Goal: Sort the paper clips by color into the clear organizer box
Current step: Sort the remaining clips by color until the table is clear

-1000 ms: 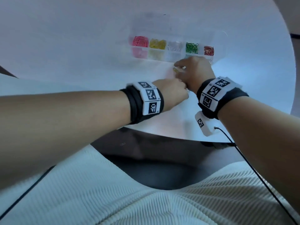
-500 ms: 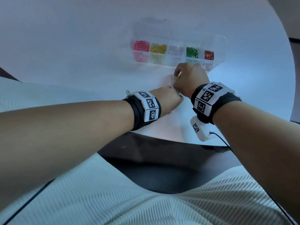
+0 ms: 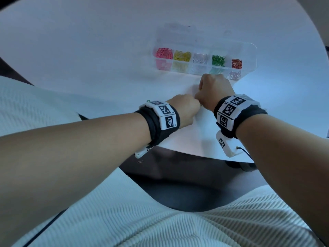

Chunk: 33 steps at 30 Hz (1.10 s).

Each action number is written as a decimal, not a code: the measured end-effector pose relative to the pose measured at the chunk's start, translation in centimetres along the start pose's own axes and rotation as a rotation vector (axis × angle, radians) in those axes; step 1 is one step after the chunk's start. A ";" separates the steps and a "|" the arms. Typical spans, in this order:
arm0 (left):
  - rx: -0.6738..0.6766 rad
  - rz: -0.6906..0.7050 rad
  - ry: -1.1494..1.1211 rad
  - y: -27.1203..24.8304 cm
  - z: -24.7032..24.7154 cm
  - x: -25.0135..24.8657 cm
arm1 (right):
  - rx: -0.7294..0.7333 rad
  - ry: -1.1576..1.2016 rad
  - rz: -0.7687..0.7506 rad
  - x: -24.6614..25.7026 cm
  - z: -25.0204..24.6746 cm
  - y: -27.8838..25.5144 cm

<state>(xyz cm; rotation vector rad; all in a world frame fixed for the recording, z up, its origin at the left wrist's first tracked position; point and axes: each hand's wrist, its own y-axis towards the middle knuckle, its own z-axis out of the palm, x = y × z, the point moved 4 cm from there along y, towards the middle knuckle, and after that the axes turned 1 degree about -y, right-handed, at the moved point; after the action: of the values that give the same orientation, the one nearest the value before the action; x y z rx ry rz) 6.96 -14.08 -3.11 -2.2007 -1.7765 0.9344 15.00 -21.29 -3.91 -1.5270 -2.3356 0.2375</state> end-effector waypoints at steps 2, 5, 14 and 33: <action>-0.099 -0.013 -0.069 -0.3 -1.9 0.3 | -0.012 0.005 -0.017 -0.2 0.0 0.0; -0.302 -0.069 -0.272 -0.9 -5.4 1.3 | -0.048 0.057 0.011 -0.9 0.0 -0.3; -0.708 -0.306 -0.690 -2.0 -10.9 7.2 | -0.330 0.515 0.020 2.5 -5.4 0.0; -0.455 -0.213 -0.418 1.3 -11.0 6.6 | -0.113 0.354 -0.142 4.5 0.3 -3.7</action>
<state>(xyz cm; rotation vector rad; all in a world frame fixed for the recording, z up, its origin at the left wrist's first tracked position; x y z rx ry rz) 14.77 -5.53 2.55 -2.0934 -2.5823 1.0868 10.07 -18.67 -2.17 -1.3172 -2.1874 -0.1893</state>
